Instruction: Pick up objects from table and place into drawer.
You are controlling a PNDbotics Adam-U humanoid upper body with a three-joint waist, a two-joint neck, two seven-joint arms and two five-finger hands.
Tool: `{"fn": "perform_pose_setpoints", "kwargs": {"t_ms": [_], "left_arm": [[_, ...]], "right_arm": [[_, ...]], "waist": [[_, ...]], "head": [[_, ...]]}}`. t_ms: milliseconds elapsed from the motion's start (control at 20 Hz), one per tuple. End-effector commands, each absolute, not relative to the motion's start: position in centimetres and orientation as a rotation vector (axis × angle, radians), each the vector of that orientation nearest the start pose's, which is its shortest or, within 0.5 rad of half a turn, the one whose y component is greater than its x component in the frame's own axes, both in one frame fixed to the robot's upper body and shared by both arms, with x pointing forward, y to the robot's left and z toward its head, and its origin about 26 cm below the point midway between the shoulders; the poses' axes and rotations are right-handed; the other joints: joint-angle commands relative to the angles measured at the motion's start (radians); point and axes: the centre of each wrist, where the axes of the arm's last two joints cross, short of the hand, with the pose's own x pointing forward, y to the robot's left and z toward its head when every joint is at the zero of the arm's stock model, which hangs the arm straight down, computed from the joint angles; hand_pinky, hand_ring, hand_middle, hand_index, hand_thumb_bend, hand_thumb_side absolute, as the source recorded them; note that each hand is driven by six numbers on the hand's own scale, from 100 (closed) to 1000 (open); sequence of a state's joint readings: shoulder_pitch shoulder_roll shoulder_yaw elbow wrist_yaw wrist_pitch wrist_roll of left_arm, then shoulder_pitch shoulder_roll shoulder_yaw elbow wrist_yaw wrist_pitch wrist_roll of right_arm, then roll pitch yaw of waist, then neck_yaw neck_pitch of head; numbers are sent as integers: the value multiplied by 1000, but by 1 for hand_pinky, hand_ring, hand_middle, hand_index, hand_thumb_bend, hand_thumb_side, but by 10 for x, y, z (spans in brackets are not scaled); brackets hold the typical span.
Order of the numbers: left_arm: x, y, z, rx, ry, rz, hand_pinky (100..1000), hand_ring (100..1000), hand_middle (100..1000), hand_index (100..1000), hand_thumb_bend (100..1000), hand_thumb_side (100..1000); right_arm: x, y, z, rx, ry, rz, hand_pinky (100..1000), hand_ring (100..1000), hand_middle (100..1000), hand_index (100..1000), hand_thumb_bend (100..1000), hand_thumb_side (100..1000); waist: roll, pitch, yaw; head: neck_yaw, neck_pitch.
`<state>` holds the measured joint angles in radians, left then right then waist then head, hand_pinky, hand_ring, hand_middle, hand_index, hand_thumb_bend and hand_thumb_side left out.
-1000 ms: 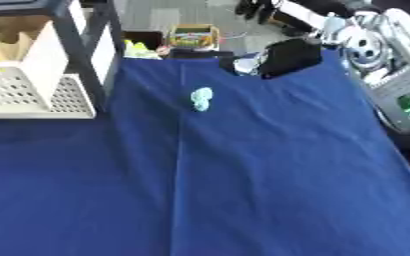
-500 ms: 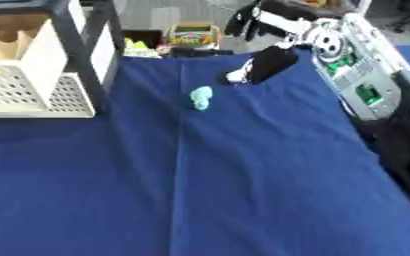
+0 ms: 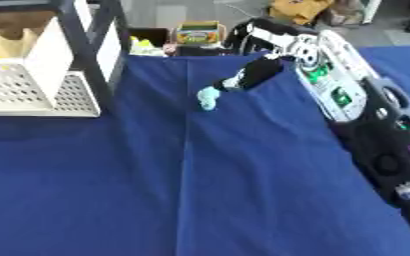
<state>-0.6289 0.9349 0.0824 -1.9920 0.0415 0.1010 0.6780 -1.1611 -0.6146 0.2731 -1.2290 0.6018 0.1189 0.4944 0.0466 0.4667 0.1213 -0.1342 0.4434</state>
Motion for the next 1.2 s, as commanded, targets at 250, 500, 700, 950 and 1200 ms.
{"fn": "perform_pose_setpoints", "kwargs": {"t_ms": [250,500,700,950,1200], "left_arm": [[275,315,380,-1153,3190,-94,100,100,100,767,300,432],[275,315,377,-1159,3200,-102,100,100,100,765,295,434],[276,315,377,-1163,3207,-107,100,100,100,763,289,439],[276,314,377,-1157,3210,-99,100,100,100,759,284,443],[276,313,376,-1153,3212,-94,100,100,100,756,280,446]], "right_arm": [[446,-239,367,-983,-1626,1347,784,725,728,835,523,325],[452,-240,361,-983,-1604,1348,780,722,726,833,518,318],[453,-240,360,-984,-1609,1344,775,719,718,827,505,317],[454,-237,360,-987,-1627,1328,769,713,712,822,482,321],[458,-239,356,-999,-1607,1321,764,710,709,819,466,313]], "waist": [[-2,-11,14],[-4,-2,22],[-8,4,24],[-12,13,32],[-15,25,40]], "head": [[-19,-25],[-26,-29],[-30,-32],[-36,-40],[-44,-50]]}}
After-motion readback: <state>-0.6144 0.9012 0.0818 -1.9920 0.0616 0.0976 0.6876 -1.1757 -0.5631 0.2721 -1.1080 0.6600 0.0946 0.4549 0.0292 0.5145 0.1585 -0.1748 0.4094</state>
